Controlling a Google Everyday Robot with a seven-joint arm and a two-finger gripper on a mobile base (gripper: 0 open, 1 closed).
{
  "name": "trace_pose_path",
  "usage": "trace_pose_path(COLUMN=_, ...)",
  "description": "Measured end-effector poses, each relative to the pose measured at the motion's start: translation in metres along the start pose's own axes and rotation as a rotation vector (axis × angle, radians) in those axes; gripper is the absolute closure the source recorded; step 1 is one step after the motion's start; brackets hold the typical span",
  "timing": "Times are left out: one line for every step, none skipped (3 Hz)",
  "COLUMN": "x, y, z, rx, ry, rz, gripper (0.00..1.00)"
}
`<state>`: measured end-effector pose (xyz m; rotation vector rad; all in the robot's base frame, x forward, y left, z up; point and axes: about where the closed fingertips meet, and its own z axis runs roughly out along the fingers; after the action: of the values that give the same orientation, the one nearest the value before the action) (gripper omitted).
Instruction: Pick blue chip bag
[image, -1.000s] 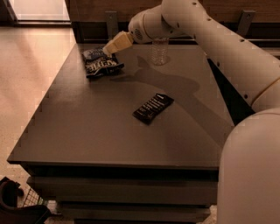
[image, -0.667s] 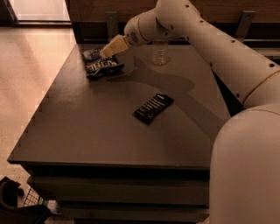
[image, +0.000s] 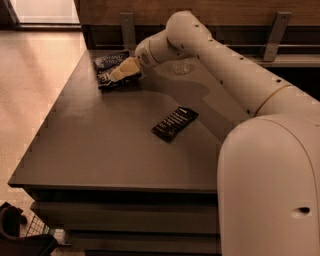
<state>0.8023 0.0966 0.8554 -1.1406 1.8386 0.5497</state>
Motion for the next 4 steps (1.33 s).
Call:
trace_pose_path(x=0.005, y=0.009, z=0.026, rx=-0.047, ry=-0.045, rz=0.032, gripper=0.01)
trace_pose_path(x=0.004, y=0.020, z=0.043, rx=-0.101, ry=-0.096, rz=0.048, gripper=0.25)
trace_pose_path(x=-0.003, y=0.034, z=0.059, rx=-0.159, ry=-0.135, rz=0.057, gripper=0.48)
trace_pose_path(x=-0.004, y=0.038, z=0.063, rx=-0.169, ry=-0.136, rz=0.058, gripper=0.48)
